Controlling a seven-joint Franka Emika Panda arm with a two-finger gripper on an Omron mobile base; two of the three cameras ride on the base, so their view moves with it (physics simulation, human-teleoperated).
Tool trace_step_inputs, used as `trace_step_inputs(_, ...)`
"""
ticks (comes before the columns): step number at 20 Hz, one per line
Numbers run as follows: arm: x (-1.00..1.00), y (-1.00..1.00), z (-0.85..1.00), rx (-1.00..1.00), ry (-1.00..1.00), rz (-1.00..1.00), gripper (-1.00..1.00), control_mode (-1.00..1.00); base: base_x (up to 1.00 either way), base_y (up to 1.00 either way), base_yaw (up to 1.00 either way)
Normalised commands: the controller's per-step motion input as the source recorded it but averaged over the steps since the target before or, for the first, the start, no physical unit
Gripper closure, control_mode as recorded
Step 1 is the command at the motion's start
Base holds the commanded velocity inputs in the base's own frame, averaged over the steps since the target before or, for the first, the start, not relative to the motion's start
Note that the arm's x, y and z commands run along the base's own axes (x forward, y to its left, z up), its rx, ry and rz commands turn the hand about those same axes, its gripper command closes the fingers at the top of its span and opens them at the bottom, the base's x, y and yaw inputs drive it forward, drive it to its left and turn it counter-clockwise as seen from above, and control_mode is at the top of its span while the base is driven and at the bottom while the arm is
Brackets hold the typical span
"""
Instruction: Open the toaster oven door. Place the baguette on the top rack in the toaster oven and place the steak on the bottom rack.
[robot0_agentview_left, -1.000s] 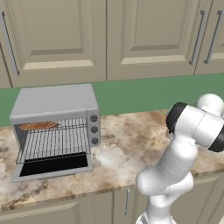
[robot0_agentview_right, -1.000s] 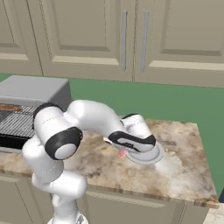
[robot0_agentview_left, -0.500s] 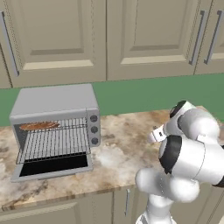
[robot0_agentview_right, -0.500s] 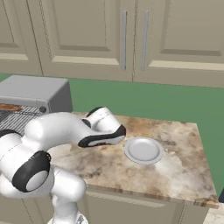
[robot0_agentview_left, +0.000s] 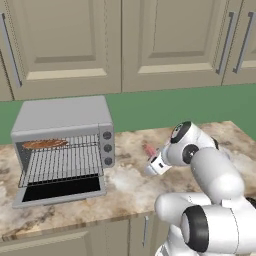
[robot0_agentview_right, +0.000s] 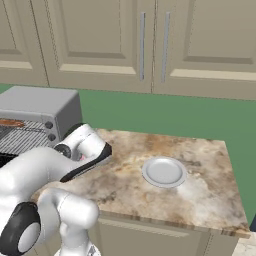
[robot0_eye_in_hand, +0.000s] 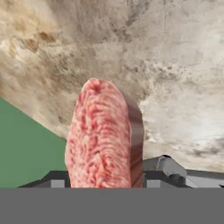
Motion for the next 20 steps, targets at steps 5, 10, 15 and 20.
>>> trace_step_inputs(5, -0.17, 1.0, 1.0, -0.03, 0.19, 0.52, 1.0, -1.0, 0.0, 0.0, 0.0)
trace_step_inputs(10, -0.07, 1.0, 0.99, -0.04, 0.27, 0.52, 1.0, -1.0, 0.0, 0.0, 0.0)
trace_step_inputs(15, 0.0, 1.0, 0.84, -0.13, 0.24, 0.33, 1.0, -1.0, 0.0, 0.0, 0.0)
trace_step_inputs(20, 0.07, 0.95, 0.24, -0.23, 0.03, 0.06, 1.0, -1.0, 0.0, 0.0, 0.0)
